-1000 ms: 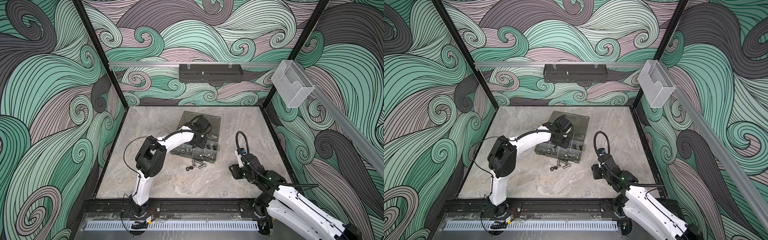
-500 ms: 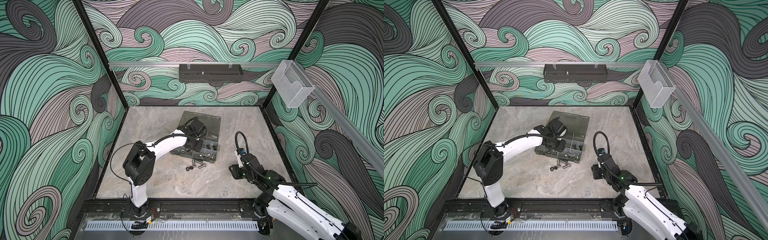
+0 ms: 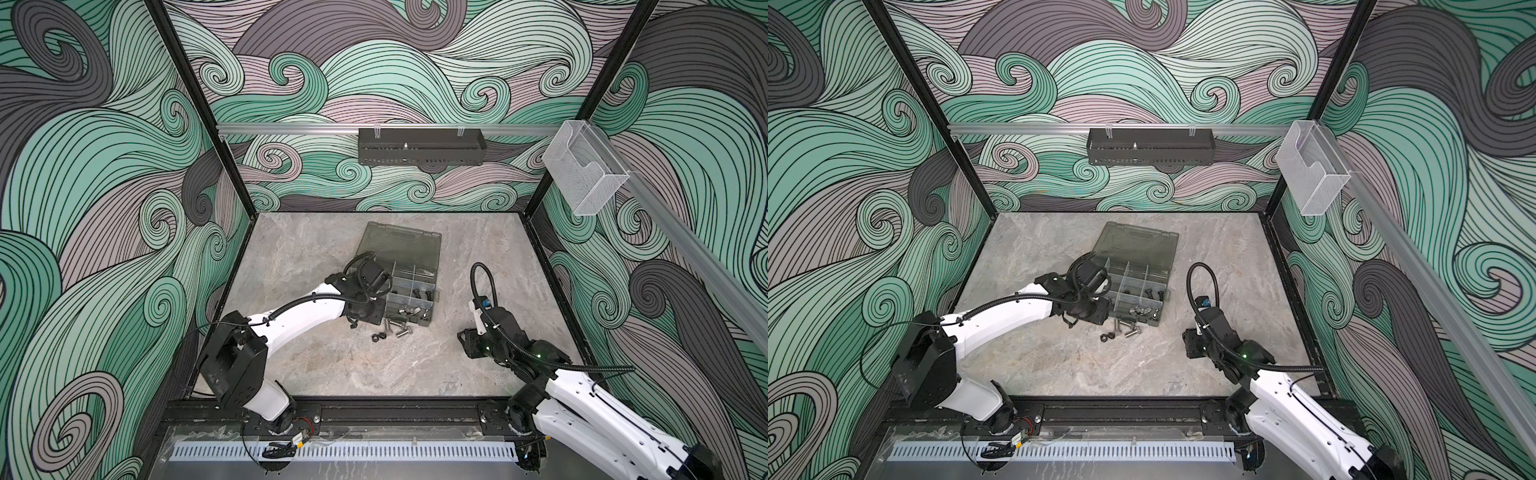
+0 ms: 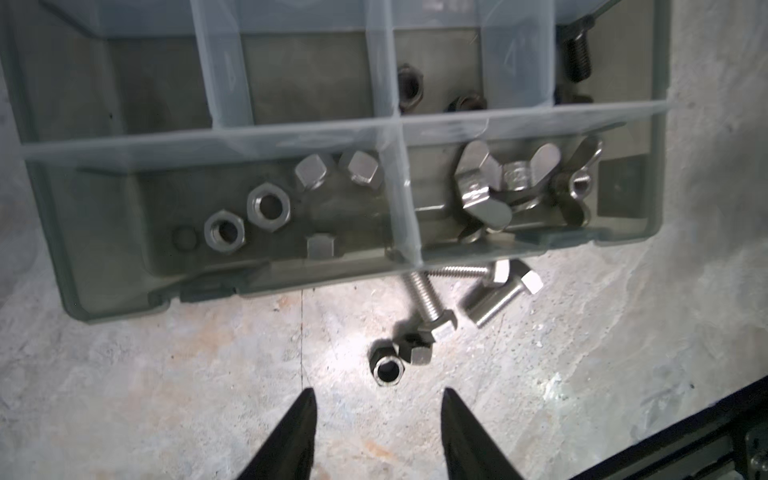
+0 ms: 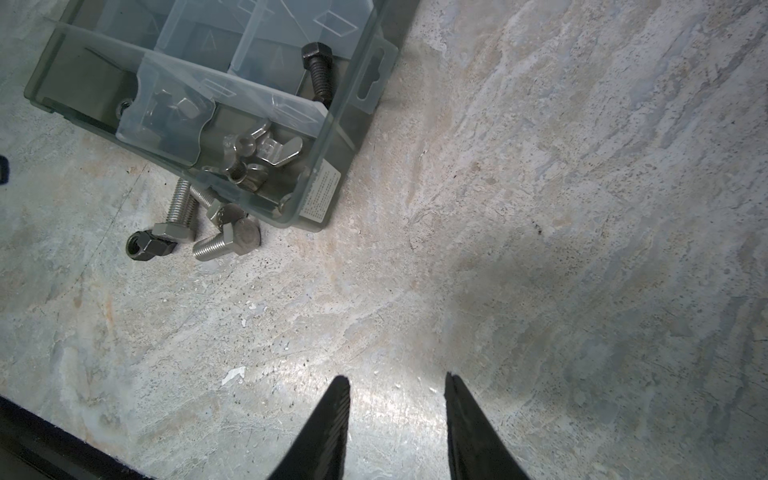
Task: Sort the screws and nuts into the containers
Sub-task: 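Move the left gripper back down to the remaining black nuts, then close the left gripper on a black hex nut beside the steel bolt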
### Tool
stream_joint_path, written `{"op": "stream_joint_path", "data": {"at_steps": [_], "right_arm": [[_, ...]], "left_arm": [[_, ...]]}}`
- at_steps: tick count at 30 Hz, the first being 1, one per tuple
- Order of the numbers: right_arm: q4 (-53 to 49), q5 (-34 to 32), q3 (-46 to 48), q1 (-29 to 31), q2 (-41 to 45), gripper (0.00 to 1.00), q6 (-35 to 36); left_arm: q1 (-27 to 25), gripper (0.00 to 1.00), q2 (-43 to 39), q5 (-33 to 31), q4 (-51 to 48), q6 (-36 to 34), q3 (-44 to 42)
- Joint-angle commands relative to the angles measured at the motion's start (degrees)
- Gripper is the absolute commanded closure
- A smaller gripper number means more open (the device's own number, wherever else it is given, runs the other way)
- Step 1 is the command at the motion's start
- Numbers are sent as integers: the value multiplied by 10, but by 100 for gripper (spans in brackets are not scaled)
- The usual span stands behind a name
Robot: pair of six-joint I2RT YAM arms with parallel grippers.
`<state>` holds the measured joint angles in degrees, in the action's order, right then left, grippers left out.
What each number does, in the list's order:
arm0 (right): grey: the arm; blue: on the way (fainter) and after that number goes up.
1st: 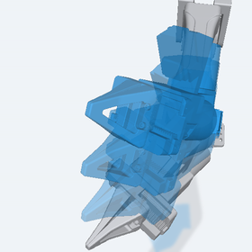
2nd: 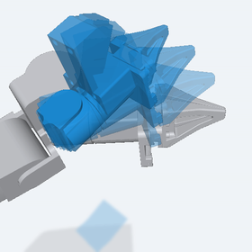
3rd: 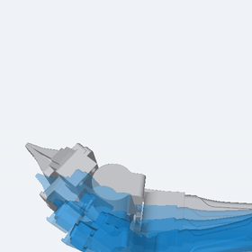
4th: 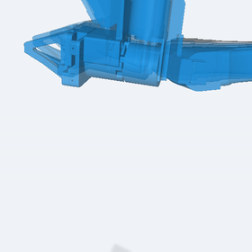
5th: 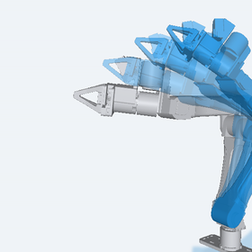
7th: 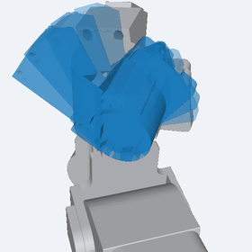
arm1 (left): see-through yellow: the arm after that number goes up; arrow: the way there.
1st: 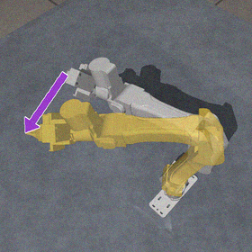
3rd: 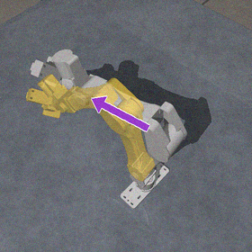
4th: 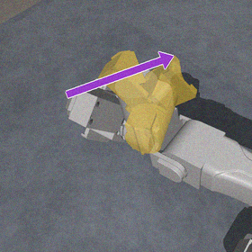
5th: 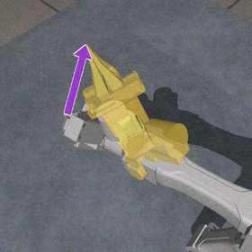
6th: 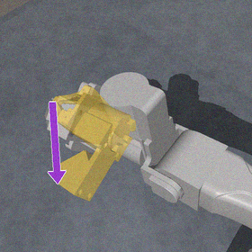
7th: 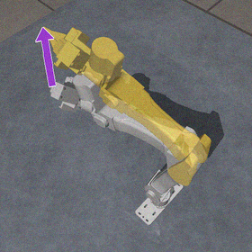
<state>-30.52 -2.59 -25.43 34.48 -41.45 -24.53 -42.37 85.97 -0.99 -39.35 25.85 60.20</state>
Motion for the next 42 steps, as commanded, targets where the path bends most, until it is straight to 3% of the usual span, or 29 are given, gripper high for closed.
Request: {"op": "stream_joint_path", "data": {"at_steps": [1, 10, 42], "right_arm": [[5, -4, 11, -2, -2, 60, -6], [5, -2, 12, -1, -1, 60, -7], [5, -2, 16, -2, 2, 60, -10]], "left_arm": [[3, 48, -21, 9, 17, 31, -31], [-11, 47, -7, 23, 46, 44, -75], [-38, 50, 111, 21, 83, 48, -51]]}}
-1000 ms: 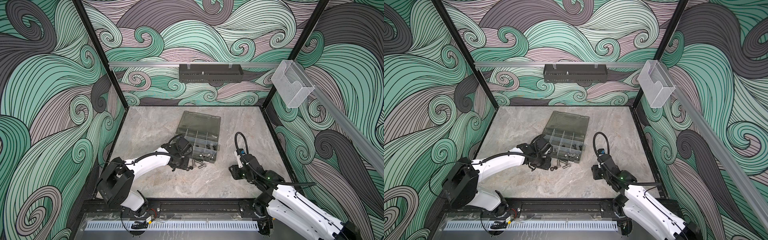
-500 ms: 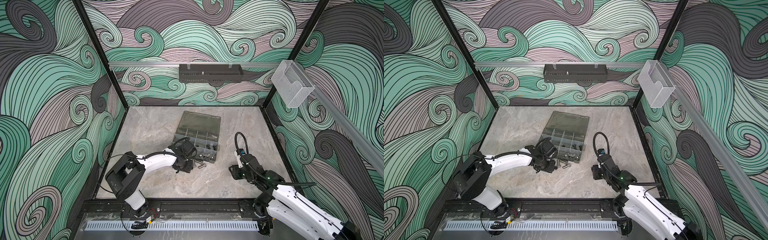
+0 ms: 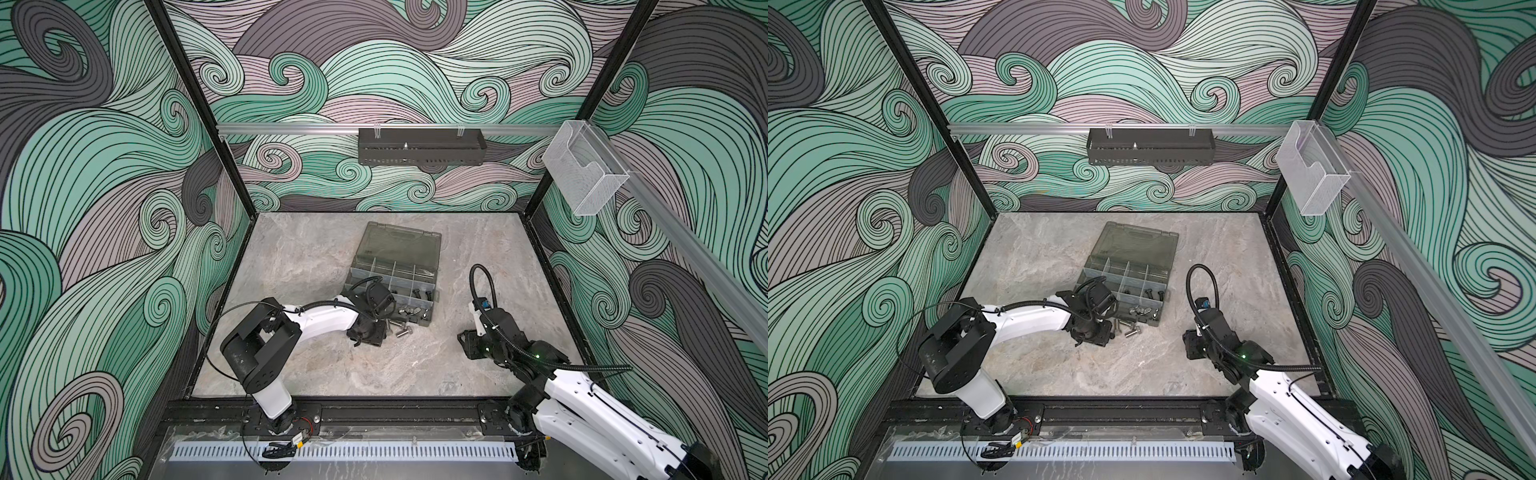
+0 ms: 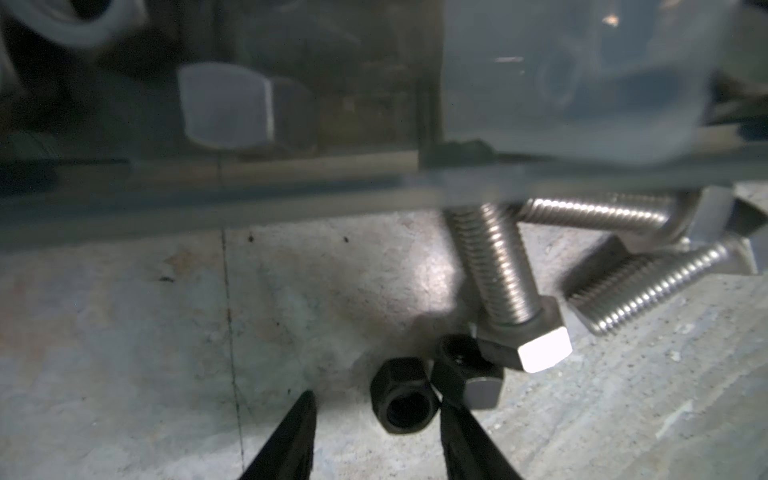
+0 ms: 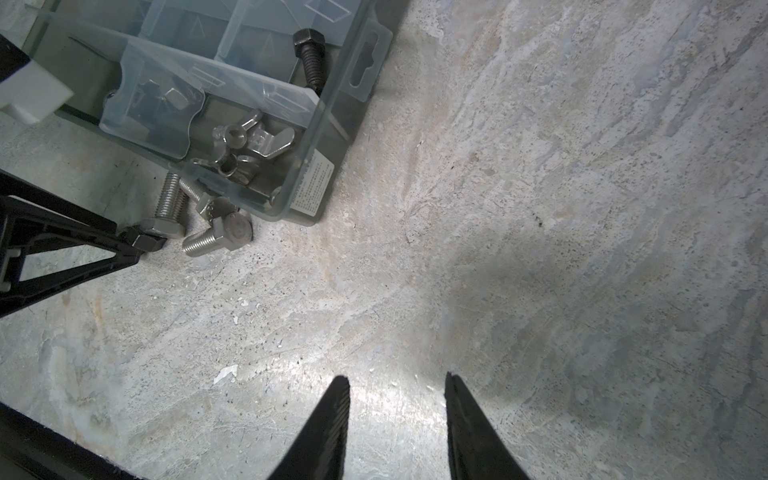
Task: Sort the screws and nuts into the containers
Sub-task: 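Close the left gripper on a black hex nut beside the steel bolt, then carry the black nut into the compartment and open the left gripper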
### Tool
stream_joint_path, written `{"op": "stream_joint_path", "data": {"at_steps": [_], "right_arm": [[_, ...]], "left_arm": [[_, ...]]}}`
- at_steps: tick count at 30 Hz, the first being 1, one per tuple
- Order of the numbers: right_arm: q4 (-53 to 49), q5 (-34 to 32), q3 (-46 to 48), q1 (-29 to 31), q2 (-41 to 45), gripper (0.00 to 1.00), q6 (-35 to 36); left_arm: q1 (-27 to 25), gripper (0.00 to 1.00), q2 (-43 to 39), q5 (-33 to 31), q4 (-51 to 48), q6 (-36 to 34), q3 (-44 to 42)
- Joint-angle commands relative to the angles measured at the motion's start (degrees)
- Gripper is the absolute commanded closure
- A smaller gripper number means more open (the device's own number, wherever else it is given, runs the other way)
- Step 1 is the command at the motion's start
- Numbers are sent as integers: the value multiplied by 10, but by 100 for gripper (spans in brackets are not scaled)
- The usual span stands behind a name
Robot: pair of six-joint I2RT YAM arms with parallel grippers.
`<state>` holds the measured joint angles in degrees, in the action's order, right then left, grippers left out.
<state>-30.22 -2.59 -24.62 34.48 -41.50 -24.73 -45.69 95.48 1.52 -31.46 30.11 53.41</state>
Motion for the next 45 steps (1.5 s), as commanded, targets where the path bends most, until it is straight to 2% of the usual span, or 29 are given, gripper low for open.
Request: {"op": "stream_joint_path", "data": {"at_steps": [1, 17, 31, 39, 45], "right_arm": [[2, -2, 8, -2, 4, 60, -8], [2, -2, 9, -2, 5, 60, -8], [2, -3, 9, -2, 7, 60, -8], [3, -3, 9, -2, 7, 60, -8], [3, -2, 10, -1, 10, 60, -7]], "left_arm": [[-5, 51, 19, -4, 4, 5, 18], [-6, 73, 23, -4, 12, 9, -1], [-6, 76, -27, -6, -14, 9, 16], [-3, 75, -55, -15, -46, -10, 85], [16, 75, -8, -15, -62, -48, 189]]}}
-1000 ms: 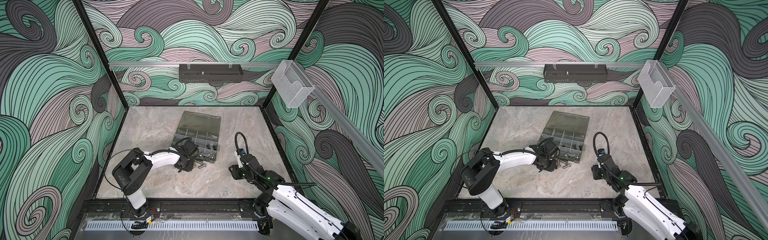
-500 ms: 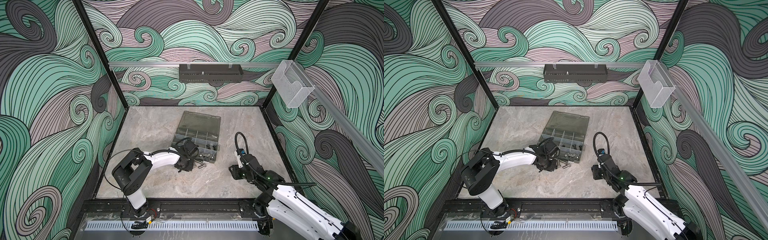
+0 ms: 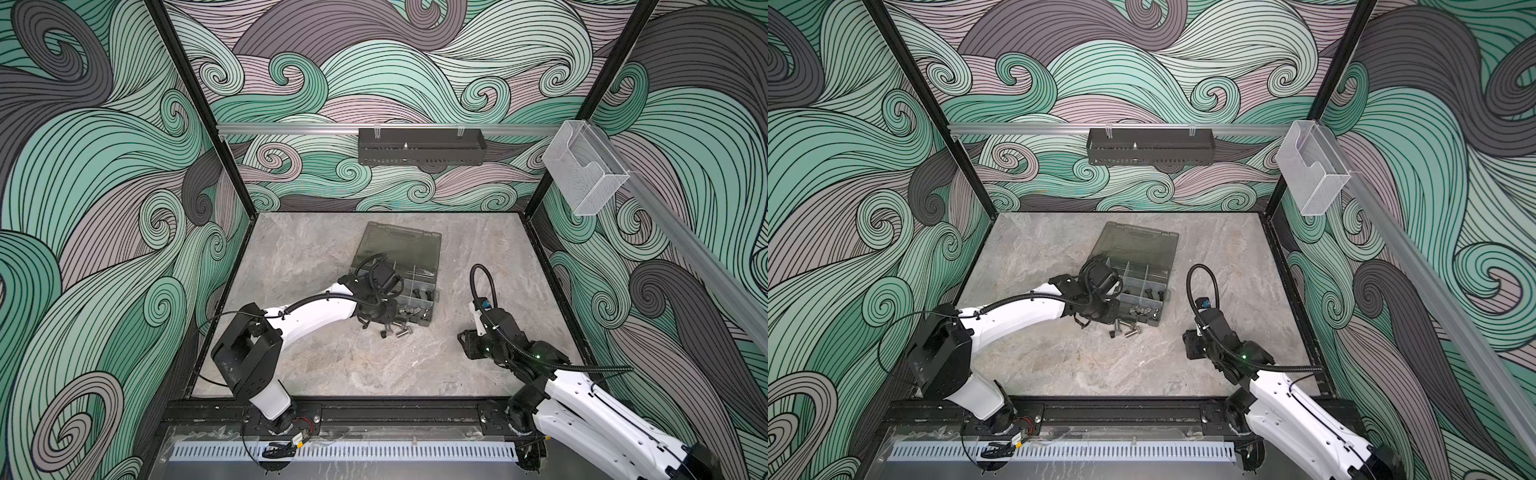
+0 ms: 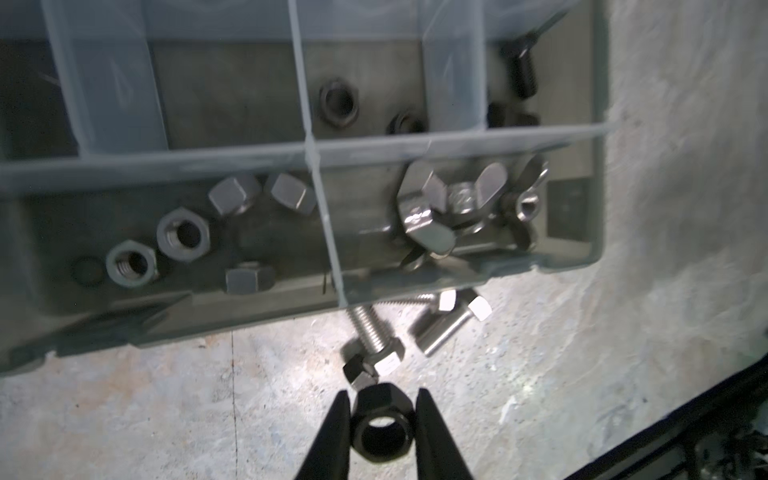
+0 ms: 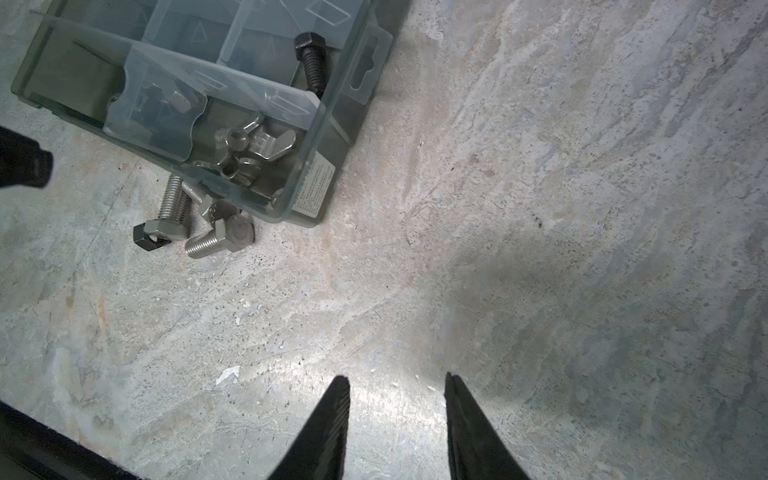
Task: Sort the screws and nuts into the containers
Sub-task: 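Carry the black nut into the compartment and open the left gripper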
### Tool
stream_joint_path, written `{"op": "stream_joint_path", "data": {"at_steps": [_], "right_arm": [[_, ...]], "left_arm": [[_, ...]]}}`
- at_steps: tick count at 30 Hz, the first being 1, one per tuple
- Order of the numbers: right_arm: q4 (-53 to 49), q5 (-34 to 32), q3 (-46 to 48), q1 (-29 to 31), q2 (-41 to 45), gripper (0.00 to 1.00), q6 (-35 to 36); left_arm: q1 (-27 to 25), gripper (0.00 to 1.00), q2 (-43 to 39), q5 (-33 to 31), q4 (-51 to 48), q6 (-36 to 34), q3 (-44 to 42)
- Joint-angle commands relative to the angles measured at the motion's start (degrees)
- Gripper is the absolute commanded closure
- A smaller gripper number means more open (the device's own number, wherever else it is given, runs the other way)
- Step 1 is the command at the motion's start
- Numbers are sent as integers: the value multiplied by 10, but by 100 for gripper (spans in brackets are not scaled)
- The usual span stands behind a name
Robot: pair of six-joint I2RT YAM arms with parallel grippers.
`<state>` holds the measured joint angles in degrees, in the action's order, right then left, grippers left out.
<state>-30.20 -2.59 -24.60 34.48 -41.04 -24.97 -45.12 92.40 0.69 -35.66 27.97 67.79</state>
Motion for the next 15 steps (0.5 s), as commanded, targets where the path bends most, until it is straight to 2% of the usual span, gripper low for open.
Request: {"op": "stream_joint_path", "data": {"at_steps": [1, 9, 15], "right_arm": [[3, -1, 10, -1, 6, 60, -4], [2, 0, 11, -2, 14, 60, -6], [3, 0, 11, -2, 11, 60, -4]], "left_arm": [[15, 75, 37, -8, -24, -36, 66], [41, 75, 164, 1, -54, -64, 218], [50, 74, 220, 6, -54, -63, 259]]}}
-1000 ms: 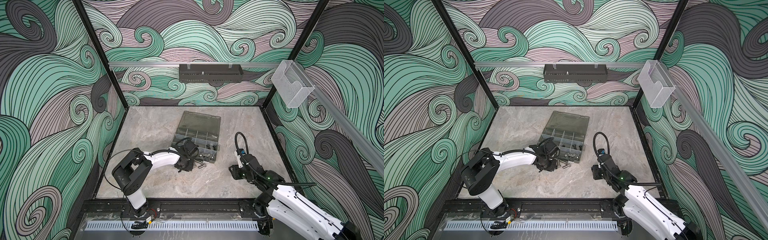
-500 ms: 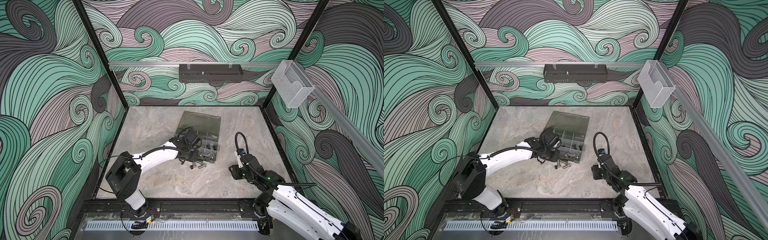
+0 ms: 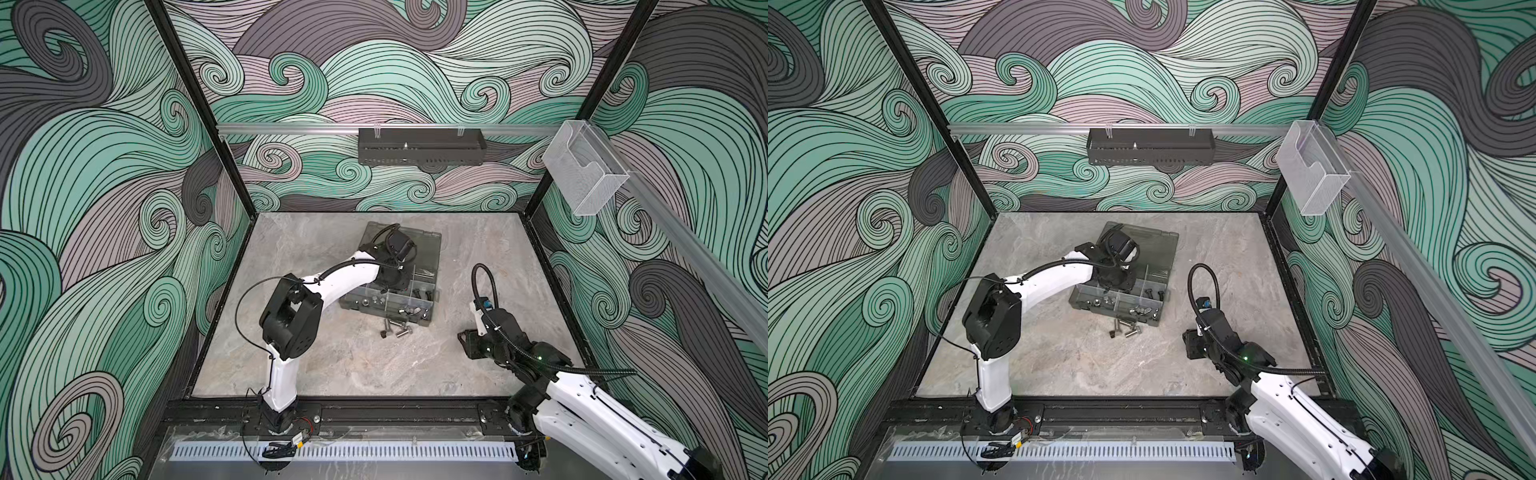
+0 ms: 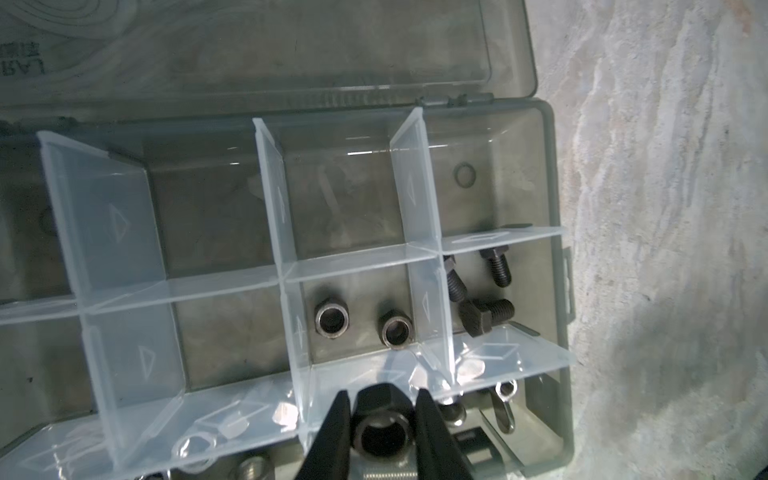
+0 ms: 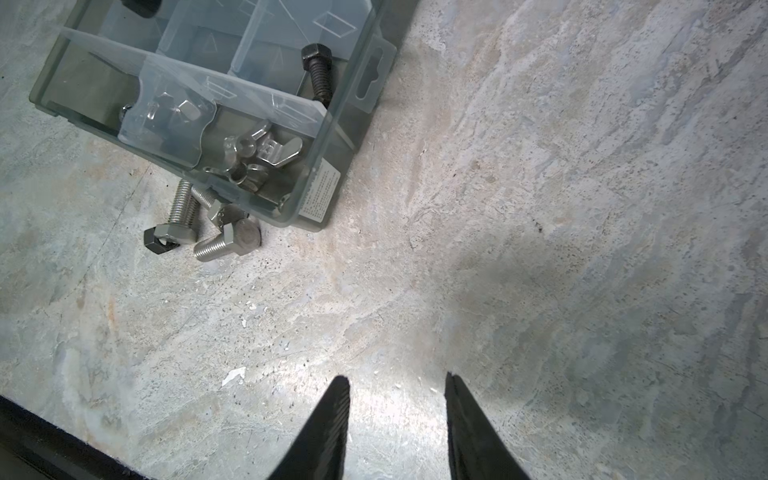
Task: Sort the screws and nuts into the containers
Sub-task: 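Carry the black nut into the compartment and open the left gripper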
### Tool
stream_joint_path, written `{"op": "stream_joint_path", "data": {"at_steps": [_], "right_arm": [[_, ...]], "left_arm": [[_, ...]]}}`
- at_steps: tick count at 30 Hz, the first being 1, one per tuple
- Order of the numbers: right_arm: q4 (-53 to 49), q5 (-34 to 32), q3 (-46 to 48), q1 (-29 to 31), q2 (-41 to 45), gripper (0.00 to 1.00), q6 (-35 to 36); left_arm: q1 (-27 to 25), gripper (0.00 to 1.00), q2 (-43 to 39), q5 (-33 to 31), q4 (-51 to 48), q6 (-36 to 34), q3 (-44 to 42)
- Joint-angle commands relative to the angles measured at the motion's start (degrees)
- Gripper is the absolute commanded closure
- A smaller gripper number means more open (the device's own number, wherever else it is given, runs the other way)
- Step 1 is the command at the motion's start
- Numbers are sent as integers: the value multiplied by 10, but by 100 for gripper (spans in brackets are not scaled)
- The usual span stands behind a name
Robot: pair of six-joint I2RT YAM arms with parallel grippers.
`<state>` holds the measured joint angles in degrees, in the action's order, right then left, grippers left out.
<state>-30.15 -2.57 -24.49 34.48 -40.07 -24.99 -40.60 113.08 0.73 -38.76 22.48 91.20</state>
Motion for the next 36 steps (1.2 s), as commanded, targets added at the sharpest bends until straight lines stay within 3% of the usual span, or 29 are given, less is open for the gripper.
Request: {"op": "stream_joint_path", "data": {"at_steps": [1, 13, 36], "right_arm": [[2, 0, 10, -2, 2, 60, -4], [4, 0, 11, -2, 2, 60, -4], [2, 0, 10, -2, 1, 60, -4]], "left_arm": [[6, 73, 18, 7, -22, -6, 26], [7, 59, 22, 16, -15, -1, 24], [7, 57, -55, 23, 3, 14, -39]]}}
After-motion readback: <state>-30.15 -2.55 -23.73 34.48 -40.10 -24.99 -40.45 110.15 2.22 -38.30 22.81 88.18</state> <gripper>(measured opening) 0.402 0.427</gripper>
